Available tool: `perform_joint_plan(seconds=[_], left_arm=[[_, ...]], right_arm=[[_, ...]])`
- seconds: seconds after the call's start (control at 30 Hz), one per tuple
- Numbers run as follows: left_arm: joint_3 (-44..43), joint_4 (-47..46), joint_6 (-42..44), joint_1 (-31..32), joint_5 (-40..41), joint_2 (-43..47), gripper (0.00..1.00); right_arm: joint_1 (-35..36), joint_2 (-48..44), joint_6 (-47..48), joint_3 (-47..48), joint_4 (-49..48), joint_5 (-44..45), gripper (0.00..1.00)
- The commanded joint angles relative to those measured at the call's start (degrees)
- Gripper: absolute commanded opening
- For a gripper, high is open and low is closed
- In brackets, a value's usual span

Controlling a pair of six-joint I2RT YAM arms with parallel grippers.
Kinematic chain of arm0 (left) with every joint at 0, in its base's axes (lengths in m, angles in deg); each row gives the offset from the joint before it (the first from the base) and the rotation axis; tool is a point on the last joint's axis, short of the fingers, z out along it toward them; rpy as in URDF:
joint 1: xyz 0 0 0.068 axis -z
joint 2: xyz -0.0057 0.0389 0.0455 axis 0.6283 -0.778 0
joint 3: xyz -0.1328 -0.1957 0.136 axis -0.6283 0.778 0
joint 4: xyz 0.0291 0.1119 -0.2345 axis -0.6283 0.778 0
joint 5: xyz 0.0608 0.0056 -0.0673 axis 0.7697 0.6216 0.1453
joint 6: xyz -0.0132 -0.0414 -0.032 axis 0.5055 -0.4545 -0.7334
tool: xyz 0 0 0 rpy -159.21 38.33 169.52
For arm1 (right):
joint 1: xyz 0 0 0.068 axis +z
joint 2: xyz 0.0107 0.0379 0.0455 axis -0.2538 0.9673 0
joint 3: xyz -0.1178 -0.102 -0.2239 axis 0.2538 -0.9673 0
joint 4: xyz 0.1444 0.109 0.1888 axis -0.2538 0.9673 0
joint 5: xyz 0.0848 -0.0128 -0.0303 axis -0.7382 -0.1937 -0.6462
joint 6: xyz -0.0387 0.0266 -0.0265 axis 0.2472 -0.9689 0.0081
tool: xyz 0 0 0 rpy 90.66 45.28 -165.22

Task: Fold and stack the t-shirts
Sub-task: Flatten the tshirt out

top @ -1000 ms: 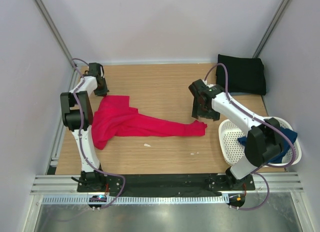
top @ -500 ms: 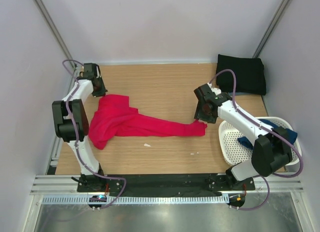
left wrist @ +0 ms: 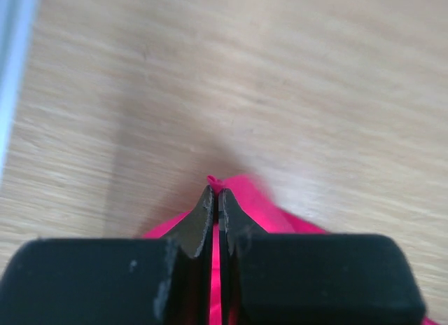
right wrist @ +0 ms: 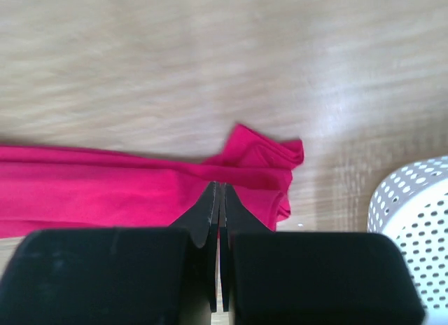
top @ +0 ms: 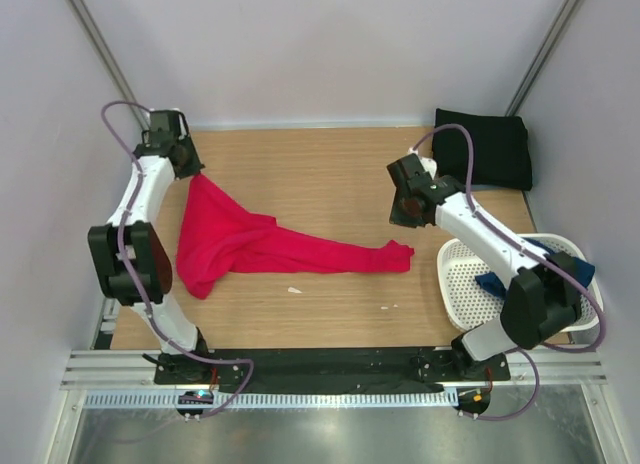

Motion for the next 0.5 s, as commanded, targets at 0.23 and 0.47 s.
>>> perform_joint_plan(seconds=[0.23,0.47], left_arm=[[-8.76,2.46,2.60,-1.24,4.99,19.41,0.00],[-1.12,5.72,3.04,-1.24,8.94,28.99,0.00]], right_arm=[[0.08,-9.27,2.27,3.55,4.22,-1.07,0.10],[0.00,-3.74,0.51,-3.93,-2.71,-7.04,0.47]])
